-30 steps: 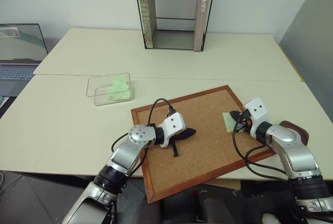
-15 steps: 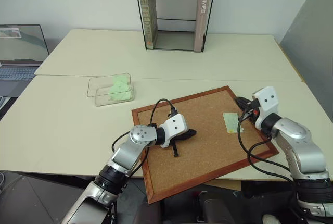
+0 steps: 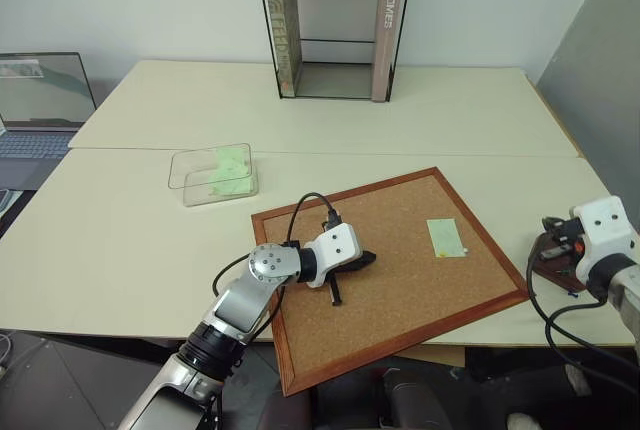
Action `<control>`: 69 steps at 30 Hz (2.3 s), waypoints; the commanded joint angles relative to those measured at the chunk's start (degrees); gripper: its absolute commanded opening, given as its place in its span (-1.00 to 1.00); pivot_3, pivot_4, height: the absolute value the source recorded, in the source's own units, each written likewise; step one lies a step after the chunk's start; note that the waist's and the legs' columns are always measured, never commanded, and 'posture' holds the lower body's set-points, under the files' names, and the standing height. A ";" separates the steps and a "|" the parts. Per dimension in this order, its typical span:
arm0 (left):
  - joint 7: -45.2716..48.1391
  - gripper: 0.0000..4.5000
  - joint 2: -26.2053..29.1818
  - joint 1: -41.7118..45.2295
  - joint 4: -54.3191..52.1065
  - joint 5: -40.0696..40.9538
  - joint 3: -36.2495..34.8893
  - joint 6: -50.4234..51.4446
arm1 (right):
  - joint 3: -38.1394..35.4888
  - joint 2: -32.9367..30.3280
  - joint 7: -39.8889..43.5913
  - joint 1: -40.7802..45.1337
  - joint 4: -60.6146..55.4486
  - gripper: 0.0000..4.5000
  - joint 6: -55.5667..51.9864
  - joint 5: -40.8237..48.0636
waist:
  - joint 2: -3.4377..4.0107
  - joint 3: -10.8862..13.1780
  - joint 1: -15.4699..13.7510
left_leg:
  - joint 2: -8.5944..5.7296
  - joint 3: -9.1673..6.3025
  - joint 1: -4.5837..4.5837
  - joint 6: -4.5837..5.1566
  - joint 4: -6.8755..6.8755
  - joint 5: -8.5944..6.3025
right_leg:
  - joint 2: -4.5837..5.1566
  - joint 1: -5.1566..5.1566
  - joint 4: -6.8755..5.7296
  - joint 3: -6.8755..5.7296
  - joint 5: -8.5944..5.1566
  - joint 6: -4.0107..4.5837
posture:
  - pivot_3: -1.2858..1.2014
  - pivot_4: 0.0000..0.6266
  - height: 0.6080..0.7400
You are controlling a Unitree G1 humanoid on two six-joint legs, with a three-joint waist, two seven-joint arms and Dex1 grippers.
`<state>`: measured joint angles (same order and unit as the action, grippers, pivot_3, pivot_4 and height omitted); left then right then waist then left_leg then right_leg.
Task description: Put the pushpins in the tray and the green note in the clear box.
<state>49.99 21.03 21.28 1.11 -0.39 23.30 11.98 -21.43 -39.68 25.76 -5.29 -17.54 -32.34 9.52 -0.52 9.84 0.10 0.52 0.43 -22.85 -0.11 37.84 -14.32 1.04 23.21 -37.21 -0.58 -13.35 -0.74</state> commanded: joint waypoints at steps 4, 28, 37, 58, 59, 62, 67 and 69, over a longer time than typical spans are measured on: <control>1.07 -1.00 0.82 -1.82 2.26 -2.13 2.88 0.35 | -1.58 -0.78 -1.22 -2.58 -0.26 -0.99 0.07 -2.62 | 0.12 -0.13 0.01 | 0.00 0.01 0.00 0.00 0.00 0.00 | -0.02 0.00 0.01 0.00 -0.01 0.00 | 0.03 -0.52 1.00; 1.43 -1.00 1.52 -1.80 2.89 -2.48 2.52 -1.11 | -7.31 3.38 0.80 1.39 0.86 0.98 0.71 5.28 | 0.10 -0.16 0.05 | -0.02 0.01 -0.01 0.00 -0.01 0.00 | -0.03 0.00 0.05 0.00 -0.07 0.10 | 0.03 -0.52 1.00; 1.73 -1.00 1.79 -1.30 3.76 -2.62 2.52 -1.77 | -1.22 8.26 5.71 -0.94 -6.83 0.98 1.82 11.86 | 0.07 -0.18 0.02 | 0.07 -0.10 -0.03 0.00 -0.05 0.00 | -0.27 0.00 0.08 -0.06 -0.04 0.05 | 0.03 -0.52 1.00; 1.50 -1.00 1.91 -0.70 4.31 -2.69 2.52 -1.92 | 10.29 13.39 2.48 -0.05 -0.55 0.52 8.03 6.15 | 0.05 -0.21 0.01 | 0.06 -0.07 -0.02 0.00 -0.03 0.00 | -0.20 0.00 0.09 -0.01 -0.12 0.19 | 0.03 -0.52 1.00; 1.49 -1.00 1.93 -0.72 4.28 -2.69 2.52 -1.91 | 10.43 13.35 2.47 -0.05 -0.37 0.42 8.25 6.05 | 0.05 -0.21 0.00 | 0.07 -0.07 -0.03 0.00 -0.03 0.00 | -0.20 0.00 0.09 -0.01 -0.12 0.19 | 0.03 -0.52 1.00; 1.52 -1.00 2.00 -0.73 4.17 -2.65 2.52 -1.78 | 11.01 13.23 2.47 -0.19 0.01 0.16 8.77 5.55 | 0.05 -0.21 0.01 | 0.06 -0.07 -0.03 0.00 -0.03 0.00 | -0.19 0.00 0.09 -0.01 -0.12 0.19 | 0.03 -0.52 1.00; 1.54 -1.00 2.08 -0.74 4.12 -2.71 2.59 -1.76 | 11.33 13.31 2.42 -0.90 -0.16 -0.26 9.46 5.14 | 0.05 -0.21 0.01 | 0.07 -0.07 -0.03 0.00 -0.03 0.00 | -0.18 0.01 0.09 -0.02 -0.12 0.19 | 0.03 -0.52 1.00; 1.53 -1.00 2.11 -0.72 4.15 -2.76 2.63 -1.79 | 11.31 13.28 2.45 -1.33 -0.48 -0.49 9.58 5.13 | 0.05 -0.21 0.01 | 0.07 -0.08 -0.02 0.00 -0.03 0.00 | -0.18 0.01 0.09 -0.02 -0.12 0.19 | 0.03 -0.52 1.00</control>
<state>50.67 21.86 22.06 2.90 -0.94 24.08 9.20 -9.20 -26.20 28.65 -6.17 -16.46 -23.91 14.74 -0.46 9.63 0.11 0.59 0.36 -22.88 -0.11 37.80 -14.32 0.87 23.21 -37.11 -0.59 -13.47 -0.55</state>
